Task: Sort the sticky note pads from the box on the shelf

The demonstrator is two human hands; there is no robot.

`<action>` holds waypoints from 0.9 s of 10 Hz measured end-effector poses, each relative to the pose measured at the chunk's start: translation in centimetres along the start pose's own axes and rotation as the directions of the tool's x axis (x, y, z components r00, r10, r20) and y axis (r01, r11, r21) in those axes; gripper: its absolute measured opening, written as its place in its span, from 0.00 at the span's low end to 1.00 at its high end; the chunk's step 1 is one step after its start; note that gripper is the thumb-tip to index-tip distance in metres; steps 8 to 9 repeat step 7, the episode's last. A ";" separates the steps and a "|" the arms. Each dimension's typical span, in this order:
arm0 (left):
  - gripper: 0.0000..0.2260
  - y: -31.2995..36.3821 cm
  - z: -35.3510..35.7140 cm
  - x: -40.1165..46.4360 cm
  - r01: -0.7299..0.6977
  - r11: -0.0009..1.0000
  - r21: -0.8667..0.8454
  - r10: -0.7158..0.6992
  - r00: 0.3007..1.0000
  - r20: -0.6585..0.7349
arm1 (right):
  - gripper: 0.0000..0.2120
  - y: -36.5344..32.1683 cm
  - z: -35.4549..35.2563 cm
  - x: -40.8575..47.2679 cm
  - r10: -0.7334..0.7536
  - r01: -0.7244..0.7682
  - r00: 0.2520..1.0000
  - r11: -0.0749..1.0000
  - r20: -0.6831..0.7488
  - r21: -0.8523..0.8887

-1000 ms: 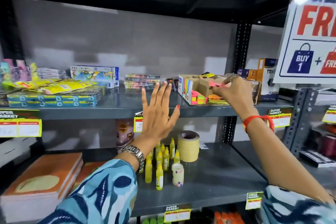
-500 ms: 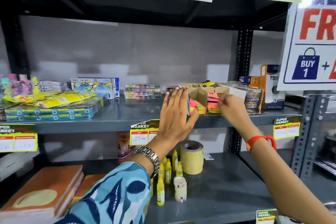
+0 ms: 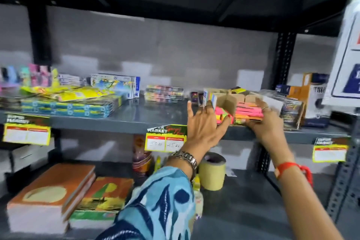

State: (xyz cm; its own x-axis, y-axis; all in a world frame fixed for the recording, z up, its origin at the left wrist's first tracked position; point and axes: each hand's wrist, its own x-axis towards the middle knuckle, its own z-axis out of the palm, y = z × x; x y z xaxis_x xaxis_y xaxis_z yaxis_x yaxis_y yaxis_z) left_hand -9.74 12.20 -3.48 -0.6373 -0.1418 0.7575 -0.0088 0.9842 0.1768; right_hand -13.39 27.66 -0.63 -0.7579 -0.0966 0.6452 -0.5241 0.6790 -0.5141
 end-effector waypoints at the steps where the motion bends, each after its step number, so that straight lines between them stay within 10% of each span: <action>1: 0.35 0.1 -0.3 0.0 0.024 1.000 0.021 -0.025 0.999 0.034 | 0.33 0.1 -0.6 0.5 0.046 -0.050 0.997 0.998 0.069 0.046; 4: 0.41 0.9 -1.8 0.5 0.111 0.993 -0.035 -0.106 0.988 0.108 | 0.23 0.7 -0.6 2.3 0.003 -0.108 0.970 0.900 0.242 0.423; 6: 0.44 1.2 -2.5 0.5 0.127 0.992 0.015 -0.127 0.985 0.119 | 0.39 0.2 0.5 1.9 0.088 -0.137 0.965 0.973 0.248 0.186; 7: 0.51 1.1 -3.6 0.7 0.098 0.994 0.047 -0.101 0.992 0.070 | 0.34 -0.4 0.7 0.1 -0.008 0.013 0.998 0.996 -0.067 0.083; 9: 0.51 1.1 -3.6 0.7 0.098 0.994 0.047 -0.101 0.992 0.070 | 0.34 -0.4 0.7 0.1 -0.008 0.013 0.998 0.996 -0.067 0.083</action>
